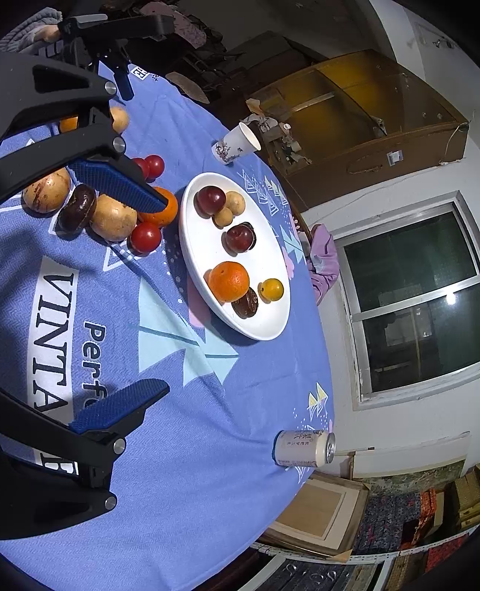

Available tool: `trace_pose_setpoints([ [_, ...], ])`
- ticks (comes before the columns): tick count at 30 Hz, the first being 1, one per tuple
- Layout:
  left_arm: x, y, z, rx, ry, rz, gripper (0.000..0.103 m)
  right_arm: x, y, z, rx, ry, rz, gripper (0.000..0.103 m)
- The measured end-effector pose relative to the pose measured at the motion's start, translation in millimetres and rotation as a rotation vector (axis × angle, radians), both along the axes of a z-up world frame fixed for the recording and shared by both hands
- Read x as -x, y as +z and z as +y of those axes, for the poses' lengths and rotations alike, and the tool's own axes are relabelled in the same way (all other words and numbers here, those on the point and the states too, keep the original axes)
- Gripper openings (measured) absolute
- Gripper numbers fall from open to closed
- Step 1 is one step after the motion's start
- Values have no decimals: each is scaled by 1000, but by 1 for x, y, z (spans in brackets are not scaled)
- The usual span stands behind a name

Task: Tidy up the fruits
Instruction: 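Move both tools back toward the fruit pile, then grasp a pale round fruit with the left tool while the right tool grasps a speckled pale fruit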

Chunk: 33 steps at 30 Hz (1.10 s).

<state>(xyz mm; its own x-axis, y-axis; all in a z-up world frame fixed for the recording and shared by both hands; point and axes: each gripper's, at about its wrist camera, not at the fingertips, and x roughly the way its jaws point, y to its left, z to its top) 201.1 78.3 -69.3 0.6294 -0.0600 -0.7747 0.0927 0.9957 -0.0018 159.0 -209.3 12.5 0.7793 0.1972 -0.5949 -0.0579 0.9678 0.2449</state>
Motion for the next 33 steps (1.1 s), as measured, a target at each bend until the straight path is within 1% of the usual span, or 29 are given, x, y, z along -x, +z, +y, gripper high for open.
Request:
trace_pose_setpoints([
  [1, 1, 1, 3, -21, 33, -12, 90, 0, 0, 0, -1, 1, 0, 92],
  [3, 2, 2, 2, -75, 60, -34, 90, 0, 0, 0, -2, 2, -1, 92],
  [6, 0, -1, -3, -90, 38, -23, 88, 1, 1, 0, -1, 5, -4, 92],
  [8, -3, -1, -2, -60, 23, -7, 75, 1, 1, 1, 2, 6, -5, 92],
  [10, -4, -2, 0, -29, 15, 3, 70, 1, 1, 2, 3, 8, -6, 92],
  [12, -4, -1, -2, -27, 7, -3, 67, 1, 0, 3, 5, 10, -3, 92],
  [14, -1, 0, -4, -28, -4, -15, 61, 1, -1, 5, 10, 16, 0, 92],
  [18, 0, 2, -4, -17, -15, -29, 61, 3, -3, 13, 29, 40, 3, 92],
  [24, -5, -3, -2, -1, -13, -1, 61, 14, -12, 37, 87, 124, 26, 92],
  [28, -5, -2, -4, 5, -32, -7, 47, 33, -16, 56, 123, 205, 24, 92],
  [30, -5, -3, -5, -4, -32, -11, 47, 43, -19, 64, 148, 237, 20, 92],
  [33, -5, -2, -4, 9, -30, -10, 47, 52, -21, 72, 162, 277, 28, 92],
])
